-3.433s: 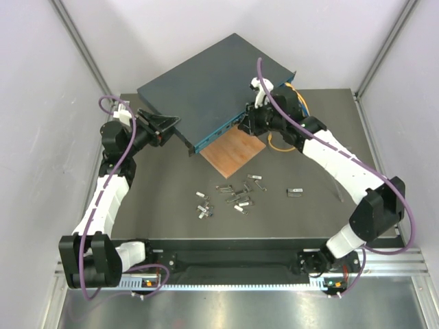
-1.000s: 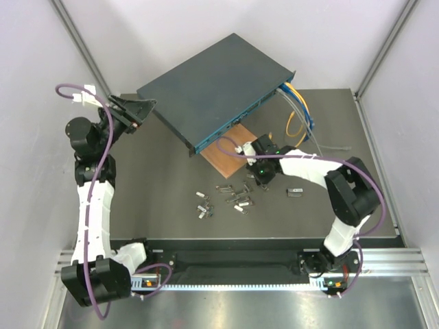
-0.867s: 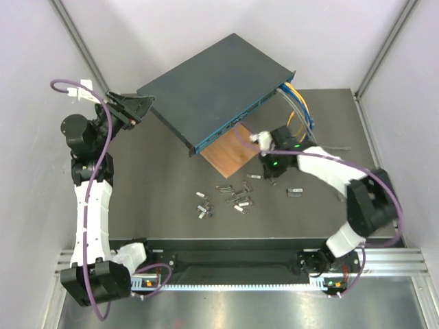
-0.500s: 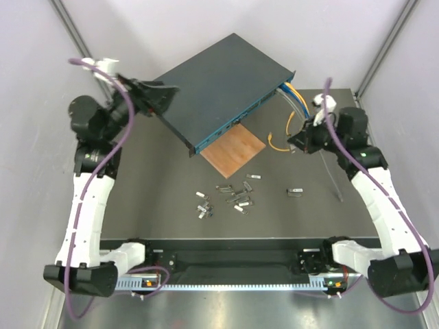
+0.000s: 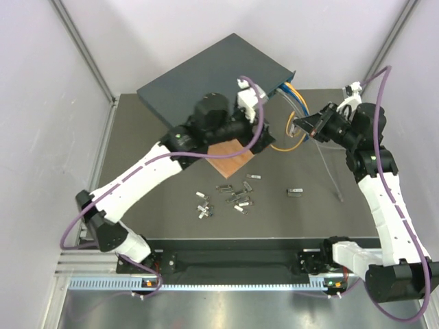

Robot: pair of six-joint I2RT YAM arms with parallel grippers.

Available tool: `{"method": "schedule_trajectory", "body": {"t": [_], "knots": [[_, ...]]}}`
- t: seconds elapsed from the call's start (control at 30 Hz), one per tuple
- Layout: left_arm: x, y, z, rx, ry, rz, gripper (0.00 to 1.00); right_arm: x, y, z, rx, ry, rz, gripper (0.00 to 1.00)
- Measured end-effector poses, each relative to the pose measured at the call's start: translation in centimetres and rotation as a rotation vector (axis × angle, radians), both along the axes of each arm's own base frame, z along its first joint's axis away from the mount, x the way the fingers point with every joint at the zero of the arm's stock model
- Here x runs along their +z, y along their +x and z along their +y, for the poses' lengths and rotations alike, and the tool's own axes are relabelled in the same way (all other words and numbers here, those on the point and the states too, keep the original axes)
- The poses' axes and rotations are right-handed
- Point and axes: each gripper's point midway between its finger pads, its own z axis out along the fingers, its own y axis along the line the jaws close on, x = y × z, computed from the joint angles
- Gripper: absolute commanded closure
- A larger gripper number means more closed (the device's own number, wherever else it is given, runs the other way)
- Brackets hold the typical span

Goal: Insert the plug into the switch port

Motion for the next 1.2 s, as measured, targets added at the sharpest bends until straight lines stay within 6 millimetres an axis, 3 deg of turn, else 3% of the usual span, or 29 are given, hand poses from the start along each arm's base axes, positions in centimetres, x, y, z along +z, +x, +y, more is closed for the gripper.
{"method": "schedule_trajectory", "body": {"t": [0.13,0.33,0.93,1.2], "knots": [[-2.6,-0.1,-2.3,-0.002,0.035,0.080,0.23,0.6,-0.1,0.2,-0.022,0.052,0.015,1.00],[-4.2,0.6,-3.4,0.038,0.023,0.181,0.31,2.4,-1.1,1.2,-0.011,0.075,-0.037,1.00],[-4.4,0.5,-5.2,0.049,-0.020,0.269,0.38,2.2,-1.6,3.1,0.017,0.066,-0.068,1.00],[-5.1,1.1,-6.0,0.067,-0.014,0.288,0.79,1.4,-1.7,3.6,0.030,0.063,-0.061,1.00]]}}
